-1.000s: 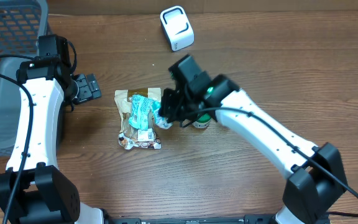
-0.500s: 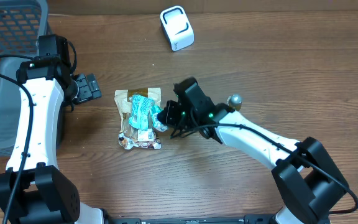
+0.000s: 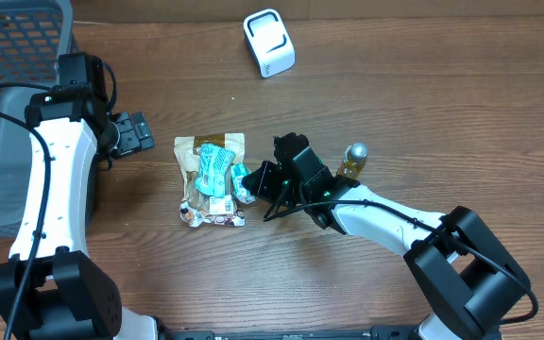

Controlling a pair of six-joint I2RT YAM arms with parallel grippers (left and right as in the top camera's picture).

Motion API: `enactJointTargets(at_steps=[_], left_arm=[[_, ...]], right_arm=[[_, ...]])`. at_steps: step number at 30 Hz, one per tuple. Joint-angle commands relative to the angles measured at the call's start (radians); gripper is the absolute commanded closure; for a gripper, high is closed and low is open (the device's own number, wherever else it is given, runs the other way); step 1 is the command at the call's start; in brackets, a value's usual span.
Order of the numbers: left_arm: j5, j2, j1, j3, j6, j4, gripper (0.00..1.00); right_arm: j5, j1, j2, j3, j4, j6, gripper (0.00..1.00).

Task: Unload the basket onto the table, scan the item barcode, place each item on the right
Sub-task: 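Set the Kleenex pack beside the wipes packet and open the gripper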

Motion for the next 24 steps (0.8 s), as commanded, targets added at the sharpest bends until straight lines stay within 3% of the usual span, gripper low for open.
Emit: enactJointTargets(at_steps=[1, 24], left_arm=[[-0.013, -0.016, 0.002, 0.021, 0.014, 0.0, 0.0], [-0.013, -0.016, 0.002, 0.021, 0.014, 0.0, 0.0]], right_arm=[[0.039, -0.003, -0.006, -0.016, 0.009, 0.05, 0.96], [0.045, 0.001, -0.001, -0.023, 0.003, 0.128, 0.96]])
